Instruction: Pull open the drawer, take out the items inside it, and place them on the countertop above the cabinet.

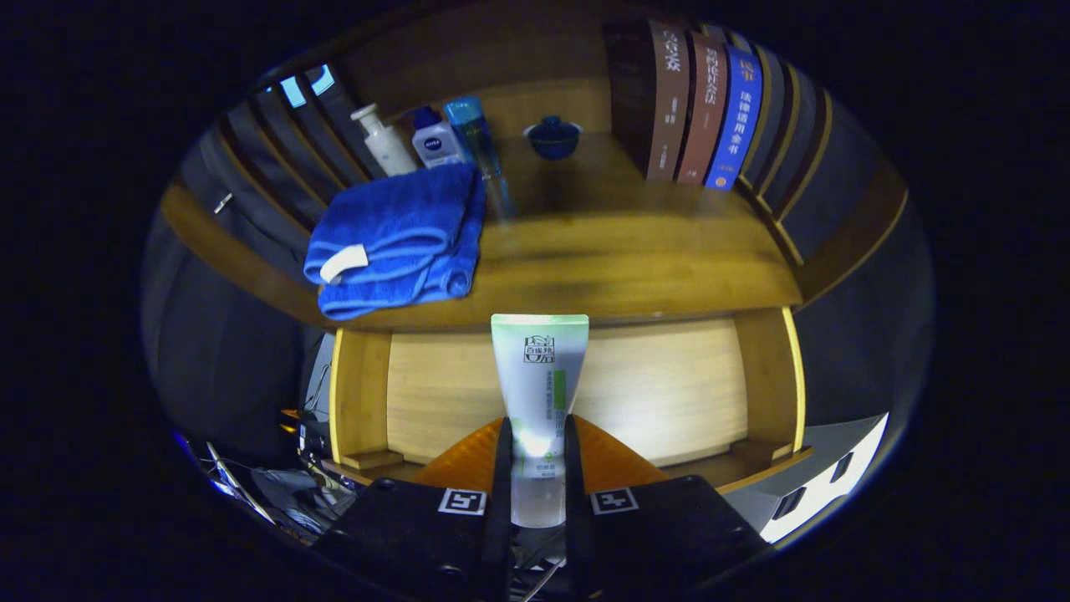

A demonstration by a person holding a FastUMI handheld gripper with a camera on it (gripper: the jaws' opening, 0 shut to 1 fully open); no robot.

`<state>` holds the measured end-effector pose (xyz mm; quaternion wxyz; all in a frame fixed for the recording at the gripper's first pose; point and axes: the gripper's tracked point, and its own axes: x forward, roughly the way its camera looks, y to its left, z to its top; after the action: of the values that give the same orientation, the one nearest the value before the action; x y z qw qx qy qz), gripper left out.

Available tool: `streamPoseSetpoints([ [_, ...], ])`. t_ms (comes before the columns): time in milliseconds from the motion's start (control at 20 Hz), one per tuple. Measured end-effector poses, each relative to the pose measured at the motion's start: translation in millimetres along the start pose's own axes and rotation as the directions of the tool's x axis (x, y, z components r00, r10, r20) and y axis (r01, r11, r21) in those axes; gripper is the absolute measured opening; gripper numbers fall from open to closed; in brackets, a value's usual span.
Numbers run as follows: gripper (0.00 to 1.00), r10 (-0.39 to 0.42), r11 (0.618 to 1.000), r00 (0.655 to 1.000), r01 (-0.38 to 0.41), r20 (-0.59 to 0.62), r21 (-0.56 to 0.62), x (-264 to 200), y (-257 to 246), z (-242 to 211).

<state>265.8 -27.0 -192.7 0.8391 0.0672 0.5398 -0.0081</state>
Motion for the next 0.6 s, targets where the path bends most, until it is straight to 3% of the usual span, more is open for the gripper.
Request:
streamPoseSetpoints([
  [600, 0.3, -0.071, 0.997, 0.996, 0.07, -0.056, -0.013, 77, 1, 107],
])
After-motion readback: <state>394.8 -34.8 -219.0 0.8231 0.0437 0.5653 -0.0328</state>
